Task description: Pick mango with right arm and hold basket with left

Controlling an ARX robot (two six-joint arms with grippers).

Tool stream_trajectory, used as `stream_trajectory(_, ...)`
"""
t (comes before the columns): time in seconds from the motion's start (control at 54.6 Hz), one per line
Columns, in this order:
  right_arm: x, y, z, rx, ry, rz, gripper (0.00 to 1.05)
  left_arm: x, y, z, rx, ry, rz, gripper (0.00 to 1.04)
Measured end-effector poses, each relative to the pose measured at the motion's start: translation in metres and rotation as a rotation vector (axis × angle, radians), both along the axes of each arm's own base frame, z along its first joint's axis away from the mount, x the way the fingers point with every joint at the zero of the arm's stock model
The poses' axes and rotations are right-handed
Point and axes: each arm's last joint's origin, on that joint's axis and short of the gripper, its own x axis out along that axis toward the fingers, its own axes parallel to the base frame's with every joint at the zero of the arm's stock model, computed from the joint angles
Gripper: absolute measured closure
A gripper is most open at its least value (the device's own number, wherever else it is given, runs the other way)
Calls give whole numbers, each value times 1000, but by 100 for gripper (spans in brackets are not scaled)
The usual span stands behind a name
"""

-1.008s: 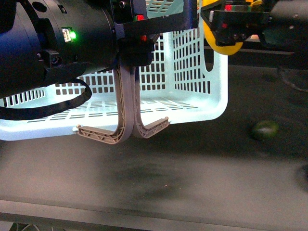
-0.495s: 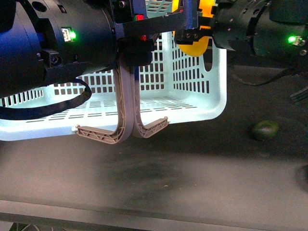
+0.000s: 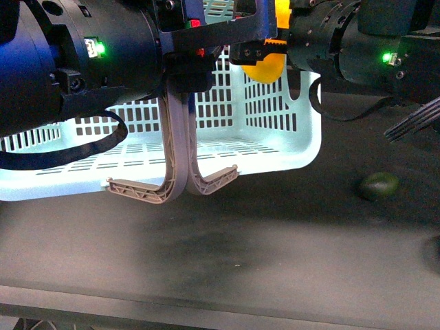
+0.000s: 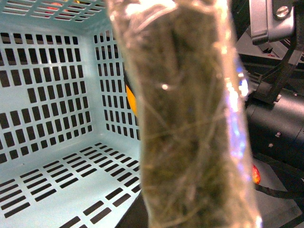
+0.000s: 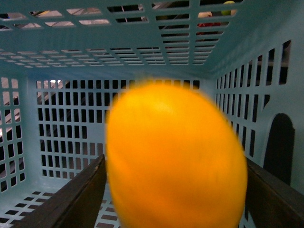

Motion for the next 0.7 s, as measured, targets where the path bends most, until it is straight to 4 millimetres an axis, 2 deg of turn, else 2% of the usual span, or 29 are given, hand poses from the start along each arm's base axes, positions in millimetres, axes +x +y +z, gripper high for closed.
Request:
stream_trajectory(0.092, 1, -1, 2, 14, -2, -6, 12, 0, 0, 0, 0, 0, 0, 100)
stream_trajectory(0.165, 0, -2, 4, 30, -4, -12, 6, 0, 0, 0, 3, -1, 0, 100)
stream_trajectory(0.403, -19, -18, 28, 72, -63, -32, 8, -1, 0, -2, -4, 16, -9, 100)
stream_trajectory(0.495, -36, -32, 46, 108, -104, -73, 8, -1, 0, -2, 1, 14, -4, 100)
stream_trajectory(0.605, -54, -46, 57, 129, -137, -121, 8, -1, 0, -2, 4, 12, -2, 100)
stream_trajectory(0.696, -86, -70, 65, 153, -161, -191, 8, -1, 0, -2, 1, 13, -2, 100)
